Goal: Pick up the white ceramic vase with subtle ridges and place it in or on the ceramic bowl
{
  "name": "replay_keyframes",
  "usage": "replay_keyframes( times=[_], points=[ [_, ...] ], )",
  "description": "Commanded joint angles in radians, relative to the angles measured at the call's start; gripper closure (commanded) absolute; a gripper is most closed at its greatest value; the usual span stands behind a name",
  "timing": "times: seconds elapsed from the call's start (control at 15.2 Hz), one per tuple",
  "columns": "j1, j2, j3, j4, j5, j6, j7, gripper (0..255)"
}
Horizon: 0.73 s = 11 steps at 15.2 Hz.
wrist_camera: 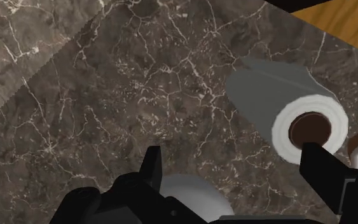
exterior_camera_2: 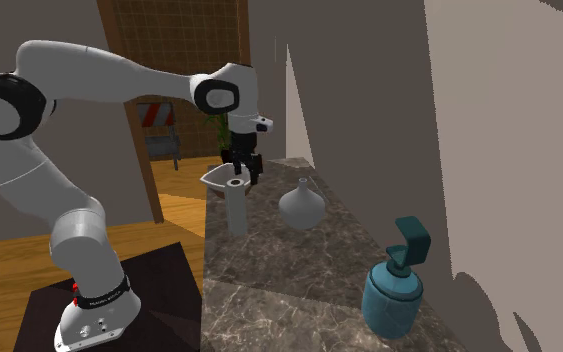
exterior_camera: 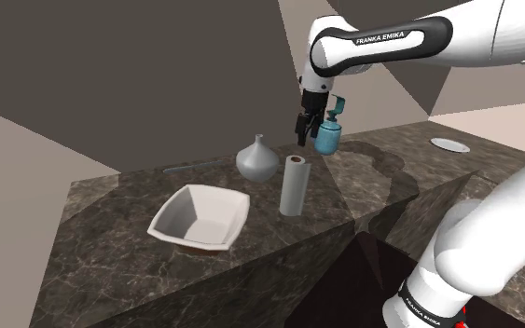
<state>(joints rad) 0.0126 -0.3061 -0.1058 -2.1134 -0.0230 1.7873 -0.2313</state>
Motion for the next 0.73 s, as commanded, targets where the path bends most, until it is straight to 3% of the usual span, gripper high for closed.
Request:
replay_keyframes(
  times=[0.0, 0.66],
  points=[
    [0.003, 0.077, -0.004, 0.056, 0.007, 0.035, -0.011, 0],
    [0.003, 0.435, -0.013, 0.396, 0.051, 0.116, -0.066, 0]
  ],
)
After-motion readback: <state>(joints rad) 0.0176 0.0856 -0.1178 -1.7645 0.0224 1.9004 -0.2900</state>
